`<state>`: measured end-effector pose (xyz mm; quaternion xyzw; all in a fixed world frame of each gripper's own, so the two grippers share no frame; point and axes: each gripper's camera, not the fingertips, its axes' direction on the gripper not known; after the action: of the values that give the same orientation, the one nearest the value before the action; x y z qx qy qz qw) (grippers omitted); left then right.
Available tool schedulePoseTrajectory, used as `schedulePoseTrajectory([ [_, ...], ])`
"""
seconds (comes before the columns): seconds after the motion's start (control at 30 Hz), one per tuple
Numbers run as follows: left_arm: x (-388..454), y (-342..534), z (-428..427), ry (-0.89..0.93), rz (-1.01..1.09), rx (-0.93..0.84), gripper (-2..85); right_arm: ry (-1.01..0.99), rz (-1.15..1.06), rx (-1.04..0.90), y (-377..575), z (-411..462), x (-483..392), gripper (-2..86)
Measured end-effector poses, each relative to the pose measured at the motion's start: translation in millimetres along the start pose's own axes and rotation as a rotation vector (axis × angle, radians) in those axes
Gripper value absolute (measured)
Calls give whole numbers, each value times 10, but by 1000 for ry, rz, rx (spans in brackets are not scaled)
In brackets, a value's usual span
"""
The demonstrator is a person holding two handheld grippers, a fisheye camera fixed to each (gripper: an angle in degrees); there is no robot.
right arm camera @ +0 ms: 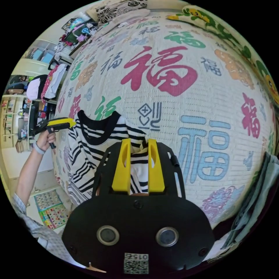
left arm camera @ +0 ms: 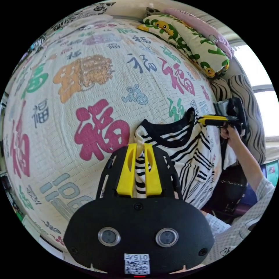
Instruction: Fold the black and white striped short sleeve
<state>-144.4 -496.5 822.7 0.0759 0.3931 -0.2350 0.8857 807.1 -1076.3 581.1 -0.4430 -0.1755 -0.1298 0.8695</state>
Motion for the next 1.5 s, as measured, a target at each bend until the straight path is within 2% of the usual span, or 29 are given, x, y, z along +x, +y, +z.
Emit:
schedulePoseTrajectory([
  [0.07, -117, 55, 65, 46, -25, -17, 14, 1, 16, -30, 28, 95, 34, 39],
  [0.17, -159, 86, -51, -19, -18, 18, 4, 30, 7, -18, 81, 95, 118, 7],
  [0.43, -143, -88, -684, -85, 41, 121, 0, 83, 5, -12, -37, -266, 431, -7],
  [0.5, -130, -162, -889, -117, 18, 213, 0, 106, 9, 95, -112, -488, 472, -6],
  [0.57, -196, -140, -1218, -59, -75, 409, 1, 87, 26, 199, -144, -684, 535, -6],
  [0.6, -202, -104, -1281, -36, -87, 454, 1, 74, 26, 243, -129, -770, 570, -6],
  [0.67, -121, 131, -1407, 14, -24, 523, 2, 60, -2, 236, -41, -801, 606, -6],
  [0.73, -20, 470, -1432, 9, 76, 517, 2, 23, -65, 212, 187, -763, 626, -6],
  [0.83, -6, 1295, -1398, 110, 190, 503, 3, 26, -217, 148, 836, -597, 588, -4],
  [0.9, -60, 1783, -1283, 219, 212, 446, 3, 37, -350, 95, 1461, -350, 476, -3],
  [0.97, -72, 2414, -1097, 276, 207, 363, 3, -2, -376, 28, 1868, -100, 422, -1],
  [1.17, 33, 3438, -732, 311, 121, 189, 2, -54, -290, -108, 2667, 644, 443, 8],
  [1.27, 103, 3622, -649, 264, 128, 140, 0, -28, -274, -122, 2780, 849, 474, 26],
  [1.4, 106, 3696, -602, 205, 118, 61, -3, 19, -204, -289, 2780, 1116, 579, 30],
  [1.5, 65, 3692, -768, 201, 99, 50, -6, 11, -141, -213, 2721, 1018, 581, 5],
])
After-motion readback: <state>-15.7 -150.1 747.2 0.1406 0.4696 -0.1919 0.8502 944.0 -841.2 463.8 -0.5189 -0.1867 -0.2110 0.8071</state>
